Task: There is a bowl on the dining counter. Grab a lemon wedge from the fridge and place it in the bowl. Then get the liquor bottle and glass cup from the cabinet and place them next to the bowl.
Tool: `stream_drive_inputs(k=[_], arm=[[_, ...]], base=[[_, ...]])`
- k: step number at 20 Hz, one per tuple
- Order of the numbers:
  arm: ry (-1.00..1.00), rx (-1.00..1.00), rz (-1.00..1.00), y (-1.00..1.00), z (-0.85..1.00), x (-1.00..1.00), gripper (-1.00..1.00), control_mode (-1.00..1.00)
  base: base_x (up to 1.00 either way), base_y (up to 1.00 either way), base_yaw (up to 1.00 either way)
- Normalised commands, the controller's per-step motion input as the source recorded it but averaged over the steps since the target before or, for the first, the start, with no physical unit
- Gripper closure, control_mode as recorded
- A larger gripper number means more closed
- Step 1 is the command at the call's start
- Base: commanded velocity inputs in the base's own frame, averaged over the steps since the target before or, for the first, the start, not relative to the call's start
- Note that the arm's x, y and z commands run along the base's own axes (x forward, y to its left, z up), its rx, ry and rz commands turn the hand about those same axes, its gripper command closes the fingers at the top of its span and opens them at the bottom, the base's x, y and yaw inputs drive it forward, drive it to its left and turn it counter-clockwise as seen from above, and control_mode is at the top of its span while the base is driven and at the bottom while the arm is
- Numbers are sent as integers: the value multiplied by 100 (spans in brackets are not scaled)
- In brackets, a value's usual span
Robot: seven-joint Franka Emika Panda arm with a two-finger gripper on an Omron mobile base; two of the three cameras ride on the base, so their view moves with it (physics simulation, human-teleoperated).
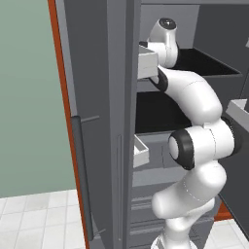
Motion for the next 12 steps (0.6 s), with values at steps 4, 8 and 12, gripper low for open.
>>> stream_drive_inputs(k=[4, 8, 12], arm=[[5, -1, -1, 0, -21, 0, 100, -100], [6, 0, -1, -5, -21, 0, 100, -100], [7, 0, 0, -10, -25, 0, 100, -100]], base=[[0, 0, 0], [0, 0, 0], [0, 0, 0]])
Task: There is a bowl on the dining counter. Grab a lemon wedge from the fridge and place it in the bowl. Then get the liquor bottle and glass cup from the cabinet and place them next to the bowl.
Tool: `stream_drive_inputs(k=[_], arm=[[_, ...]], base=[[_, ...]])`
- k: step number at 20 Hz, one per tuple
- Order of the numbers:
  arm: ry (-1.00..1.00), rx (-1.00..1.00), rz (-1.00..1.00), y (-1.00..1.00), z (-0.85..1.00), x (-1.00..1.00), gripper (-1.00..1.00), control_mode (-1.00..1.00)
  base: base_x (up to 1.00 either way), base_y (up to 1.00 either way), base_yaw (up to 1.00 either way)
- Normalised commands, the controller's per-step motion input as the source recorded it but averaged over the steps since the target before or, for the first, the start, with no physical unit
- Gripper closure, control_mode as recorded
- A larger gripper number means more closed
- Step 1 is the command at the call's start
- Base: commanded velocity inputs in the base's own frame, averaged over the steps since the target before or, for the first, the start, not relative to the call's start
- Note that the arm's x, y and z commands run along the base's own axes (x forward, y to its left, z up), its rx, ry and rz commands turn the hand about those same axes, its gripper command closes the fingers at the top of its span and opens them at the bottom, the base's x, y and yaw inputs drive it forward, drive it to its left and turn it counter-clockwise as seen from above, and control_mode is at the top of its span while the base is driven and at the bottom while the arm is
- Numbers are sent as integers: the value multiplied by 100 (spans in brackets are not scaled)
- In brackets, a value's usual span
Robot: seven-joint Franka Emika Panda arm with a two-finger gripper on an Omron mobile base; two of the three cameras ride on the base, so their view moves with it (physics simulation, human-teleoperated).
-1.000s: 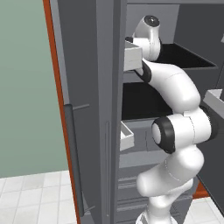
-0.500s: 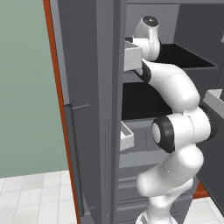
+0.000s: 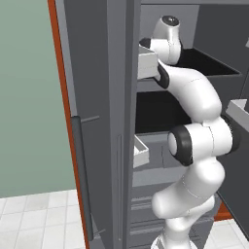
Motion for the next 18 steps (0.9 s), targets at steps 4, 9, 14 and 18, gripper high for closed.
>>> stream_drive_inputs(k=[4, 9, 14, 18], arm=[[10, 0, 0, -9, -33, 0, 100, -100], [9, 0, 0, -5, -32, -4, 100, -100], [-4, 0, 0, 0, 0, -80, 100, -100], [-21, 0, 0, 0, 12, -100, 100, -100]], base=[[0, 0, 0], [0, 0, 0], [0, 0, 0], [0, 0, 0]])
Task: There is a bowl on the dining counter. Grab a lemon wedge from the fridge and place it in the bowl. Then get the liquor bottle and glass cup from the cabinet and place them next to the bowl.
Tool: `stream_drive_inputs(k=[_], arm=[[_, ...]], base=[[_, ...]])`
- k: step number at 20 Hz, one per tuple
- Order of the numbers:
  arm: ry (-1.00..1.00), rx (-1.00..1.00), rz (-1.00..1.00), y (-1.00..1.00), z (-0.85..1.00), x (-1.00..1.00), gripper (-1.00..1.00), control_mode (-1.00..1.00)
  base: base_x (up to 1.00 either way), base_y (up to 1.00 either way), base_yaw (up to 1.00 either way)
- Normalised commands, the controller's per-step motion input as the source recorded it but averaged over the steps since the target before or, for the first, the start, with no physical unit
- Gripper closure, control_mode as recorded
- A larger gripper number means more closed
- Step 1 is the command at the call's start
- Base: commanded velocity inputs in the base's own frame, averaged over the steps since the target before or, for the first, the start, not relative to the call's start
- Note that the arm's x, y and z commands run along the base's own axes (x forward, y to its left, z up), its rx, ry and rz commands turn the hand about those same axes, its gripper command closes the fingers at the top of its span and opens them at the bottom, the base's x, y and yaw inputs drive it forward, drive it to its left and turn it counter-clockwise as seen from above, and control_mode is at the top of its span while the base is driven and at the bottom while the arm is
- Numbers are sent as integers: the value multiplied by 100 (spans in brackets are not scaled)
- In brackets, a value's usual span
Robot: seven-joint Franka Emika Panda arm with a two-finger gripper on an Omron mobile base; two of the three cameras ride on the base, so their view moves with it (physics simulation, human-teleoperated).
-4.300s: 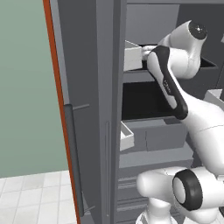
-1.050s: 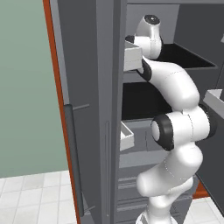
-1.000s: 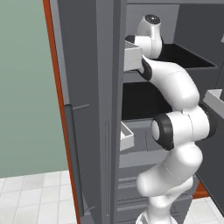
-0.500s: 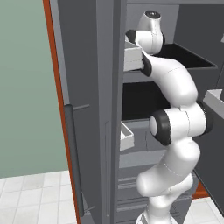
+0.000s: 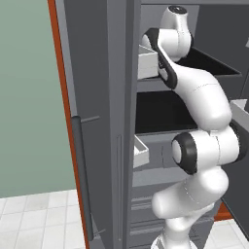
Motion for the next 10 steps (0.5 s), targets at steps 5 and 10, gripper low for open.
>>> stream_drive_inputs(k=[5, 10], arm=[[-18, 0, -2, -8, 1, -100, 100, -100], [-17, 0, -2, -16, 0, -100, 100, -100]], base=[[0, 0, 0], [0, 0, 0]])
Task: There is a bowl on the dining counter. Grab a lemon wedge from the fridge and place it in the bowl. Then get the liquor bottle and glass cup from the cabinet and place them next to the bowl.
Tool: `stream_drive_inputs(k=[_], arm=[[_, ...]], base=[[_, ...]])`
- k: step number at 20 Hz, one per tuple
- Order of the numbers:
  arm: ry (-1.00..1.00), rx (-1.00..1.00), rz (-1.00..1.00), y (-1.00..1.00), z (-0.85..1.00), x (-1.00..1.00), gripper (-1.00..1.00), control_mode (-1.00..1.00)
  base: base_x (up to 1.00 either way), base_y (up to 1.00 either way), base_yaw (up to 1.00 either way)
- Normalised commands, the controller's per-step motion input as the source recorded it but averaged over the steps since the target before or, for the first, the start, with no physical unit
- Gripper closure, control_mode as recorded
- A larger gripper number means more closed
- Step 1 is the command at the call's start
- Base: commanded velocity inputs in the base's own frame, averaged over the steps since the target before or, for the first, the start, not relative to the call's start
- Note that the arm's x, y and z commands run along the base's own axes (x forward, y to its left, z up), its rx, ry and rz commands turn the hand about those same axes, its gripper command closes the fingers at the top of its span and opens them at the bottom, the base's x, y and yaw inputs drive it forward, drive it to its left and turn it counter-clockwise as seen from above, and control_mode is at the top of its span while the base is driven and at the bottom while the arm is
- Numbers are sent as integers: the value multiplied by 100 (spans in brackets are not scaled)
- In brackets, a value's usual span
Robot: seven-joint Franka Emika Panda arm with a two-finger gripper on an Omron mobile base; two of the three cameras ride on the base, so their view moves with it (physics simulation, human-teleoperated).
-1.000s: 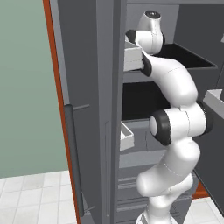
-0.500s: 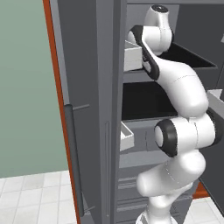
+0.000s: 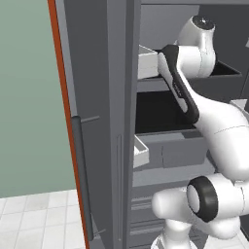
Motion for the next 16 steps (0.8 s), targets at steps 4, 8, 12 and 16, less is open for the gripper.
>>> stream_drive_inputs(k=[4, 8, 12, 16], arm=[[-13, 0, -3, -24, 0, -100, 100, -100], [-14, 0, -3, -28, 0, -100, 100, -100], [-8, 0, -2, -28, 0, -100, 100, -100], [0, 0, -1, -18, 0, -100, 100, -100]], base=[[0, 0, 0], [0, 0, 0], [0, 0, 0], [0, 0, 0]])
